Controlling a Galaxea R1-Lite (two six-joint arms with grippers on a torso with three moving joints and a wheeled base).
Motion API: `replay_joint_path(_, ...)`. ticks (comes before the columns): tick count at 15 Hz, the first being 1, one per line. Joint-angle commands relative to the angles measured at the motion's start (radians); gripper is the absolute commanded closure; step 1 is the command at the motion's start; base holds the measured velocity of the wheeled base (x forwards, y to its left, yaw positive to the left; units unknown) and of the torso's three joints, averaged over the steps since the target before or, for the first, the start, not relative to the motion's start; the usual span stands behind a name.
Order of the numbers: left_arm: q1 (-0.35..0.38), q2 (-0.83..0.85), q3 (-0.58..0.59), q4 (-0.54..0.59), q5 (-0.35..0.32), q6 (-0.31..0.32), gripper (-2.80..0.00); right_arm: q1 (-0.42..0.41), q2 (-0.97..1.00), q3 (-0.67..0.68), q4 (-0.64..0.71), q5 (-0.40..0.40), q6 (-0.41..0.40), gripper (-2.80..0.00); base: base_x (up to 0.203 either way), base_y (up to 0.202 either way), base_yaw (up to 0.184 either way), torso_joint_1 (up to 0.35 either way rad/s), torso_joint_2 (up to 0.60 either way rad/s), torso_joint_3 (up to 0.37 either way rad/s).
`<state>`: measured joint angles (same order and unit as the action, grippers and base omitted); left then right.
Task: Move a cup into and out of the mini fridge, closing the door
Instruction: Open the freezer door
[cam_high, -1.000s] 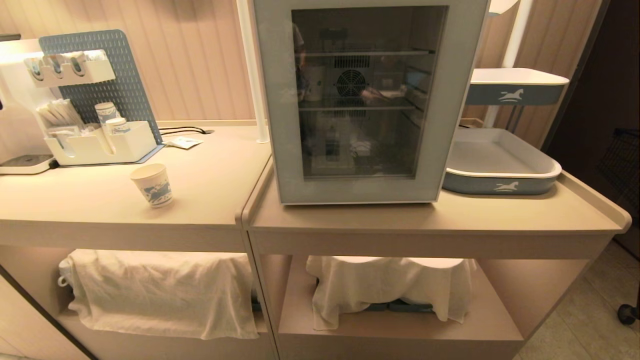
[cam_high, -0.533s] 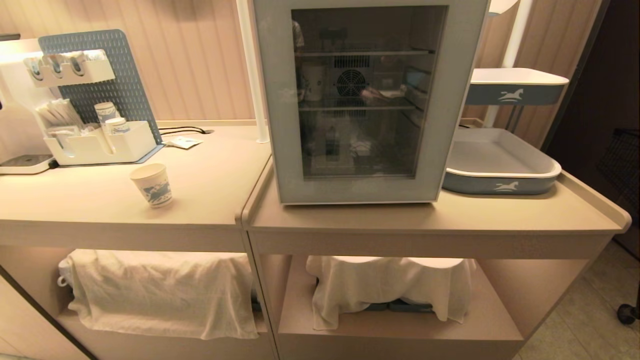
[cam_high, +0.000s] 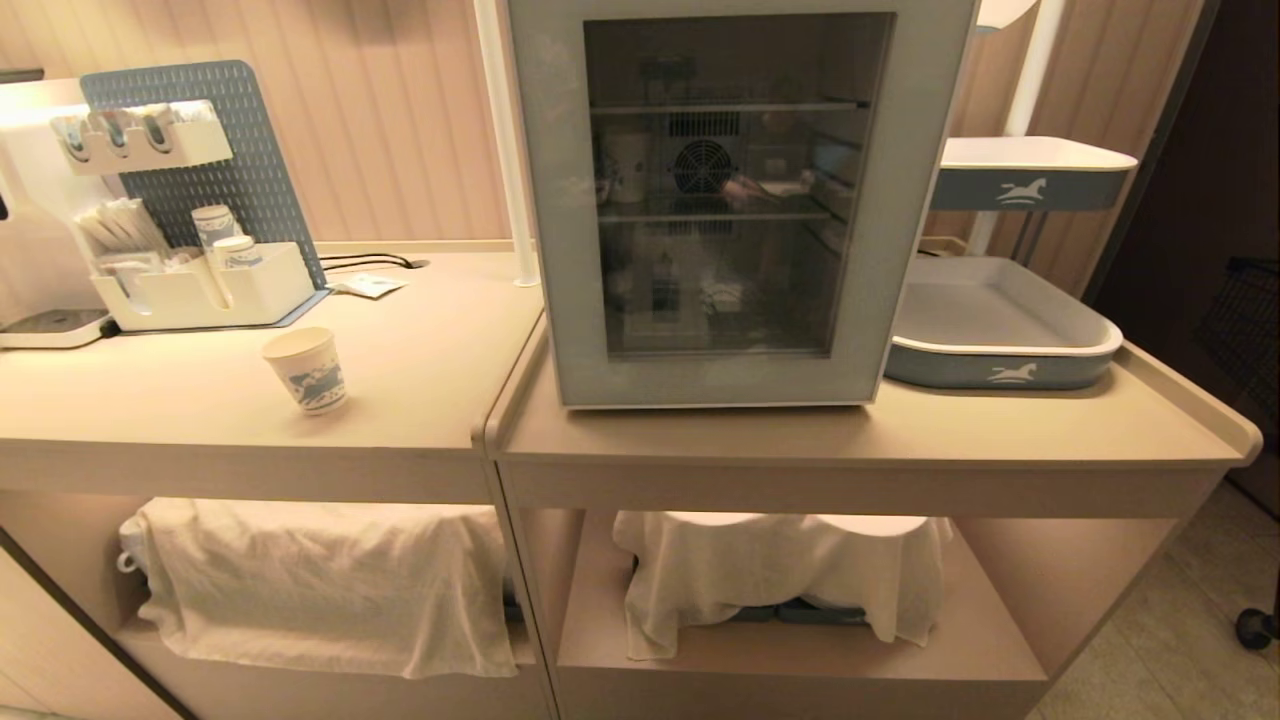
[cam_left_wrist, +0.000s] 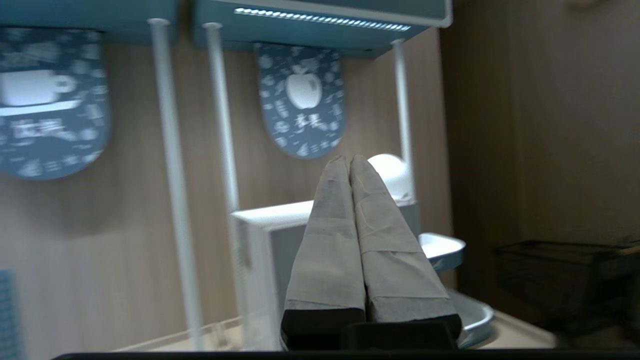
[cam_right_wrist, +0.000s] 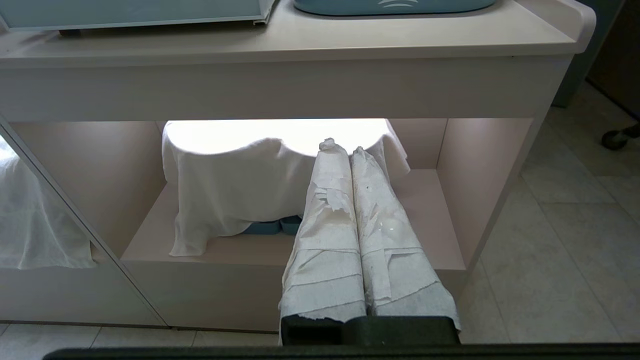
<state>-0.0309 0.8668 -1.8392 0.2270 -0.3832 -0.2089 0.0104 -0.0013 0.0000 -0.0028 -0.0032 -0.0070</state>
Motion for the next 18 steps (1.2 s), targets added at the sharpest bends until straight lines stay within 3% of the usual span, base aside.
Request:
replay_joint_path(1,-0.003,0.334,-0.171,-0.040,-0.070,-0.087,0.00,0.000,0.001,0.000,0.000,0.000,-0.001,0.00,0.000,0.000,0.000,0.000,0.00,0.000)
replay_joint_path(3,-0.006,0.481,-0.118,-0.131,-0.155,-0.144,0.00,0.000,0.001,0.000,-0.001,0.000,-0.001,0.00,0.000,0.000,0.000,0.000,0.00,0.000)
replay_joint_path(7,-0.015,0.783,0.349,-0.382,-0.326,-0.263,0.00,0.000,0.000,0.000,0.000,0.000,-0.001,0.00,0.000,0.000,0.000,0.000,0.00,0.000)
replay_joint_path(8,-0.016,0.836,0.408,-0.418,-0.353,-0.289,0.00,0.000,0.001,0.000,0.000,0.000,-0.001,0.00,0.000,0.000,0.000,0.000,0.00,0.000)
replay_joint_path(10,-0.019,0.948,0.414,-0.473,-0.391,-0.339,0.00,0.000,0.001,0.000,0.000,0.000,-0.001,0.00,0.000,0.000,0.000,0.000,0.00,0.000)
replay_joint_path(12,-0.020,1.027,0.327,-0.504,-0.414,-0.367,0.00,0.000,0.001,0.000,0.000,0.000,-0.001,0.00,0.000,0.000,0.000,0.000,0.00,0.000)
replay_joint_path(15,-0.021,0.989,0.368,-0.527,-0.427,-0.371,0.00,0.000,0.000,0.000,0.000,0.000,-0.001,0.00,0.000,0.000,0.000,0.000,0.00,0.000)
replay_joint_path(18,-0.026,1.033,0.395,-0.640,-0.423,-0.364,0.00,0.000,0.001,0.000,0.000,0.000,-0.001,0.00,0.000,0.000,0.000,0.000,0.00,0.000)
